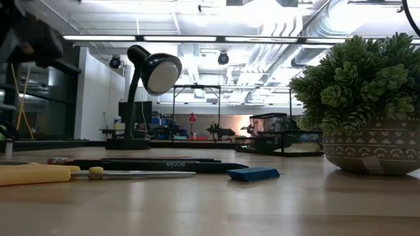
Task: Pick and place office supplies into organizer
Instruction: Put the yellow scissors into the desk organizer
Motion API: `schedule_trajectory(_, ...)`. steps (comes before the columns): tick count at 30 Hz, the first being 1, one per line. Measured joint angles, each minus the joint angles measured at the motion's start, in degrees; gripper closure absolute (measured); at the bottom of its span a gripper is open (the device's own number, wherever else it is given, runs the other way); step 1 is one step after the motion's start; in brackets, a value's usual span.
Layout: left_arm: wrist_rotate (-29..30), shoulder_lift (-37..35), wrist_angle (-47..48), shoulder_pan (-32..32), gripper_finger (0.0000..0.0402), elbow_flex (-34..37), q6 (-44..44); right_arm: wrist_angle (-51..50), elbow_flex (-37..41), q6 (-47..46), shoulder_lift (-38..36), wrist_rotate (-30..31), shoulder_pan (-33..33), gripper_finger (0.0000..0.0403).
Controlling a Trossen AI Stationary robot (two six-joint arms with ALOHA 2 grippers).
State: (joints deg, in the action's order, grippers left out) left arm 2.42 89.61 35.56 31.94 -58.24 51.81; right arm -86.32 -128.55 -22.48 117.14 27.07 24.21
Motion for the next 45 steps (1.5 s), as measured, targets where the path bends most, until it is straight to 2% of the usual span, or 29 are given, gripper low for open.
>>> schedule_trajectory(7,0.7,6.0,1.0,-0.1,0.0268,0.1,-2.4,0.0,0.0,-0.1,0.0,0.8,-1.2,0.032)
schedule_trajectory(13,-4.6,7.1,0.2,-0.1,0.0268,0.0,-1.2,0.3,0.0,-0.4,0.0,2.1,-1.4,0.032)
schedule_trajectory(20,-6.9,7.6,-1.7,-0.6,0.0268,0.0,0.2,2.4,0.0,-0.5,0.0,3.5,-1.4,0.032)
schedule_trajectory(28,-3.6,9.1,-2.2,-0.8,0.0268,0.1,4.5,4.2,0.0,-0.4,0.0,4.2,-1.8,0.032)
schedule_trajectory(38,-3.7,9.7,-2.8,-0.8,0.0268,0.0,5.7,5.1,0.0,0.8,0.0,4.1,-2.5,0.032)
schedule_trajectory(41,-4.3,9.9,-2.9,-0.8,0.0255,0.0,6.3,5.4,0.0,0.9,0.0,3.9,-2.5,0.032)
schedule_trajectory(45,-5.0,10.1,-2.8,-0.8,0.0213,0.1,8.2,5.6,0.0,1.1,0.0,3.9,-2.5,0.032)
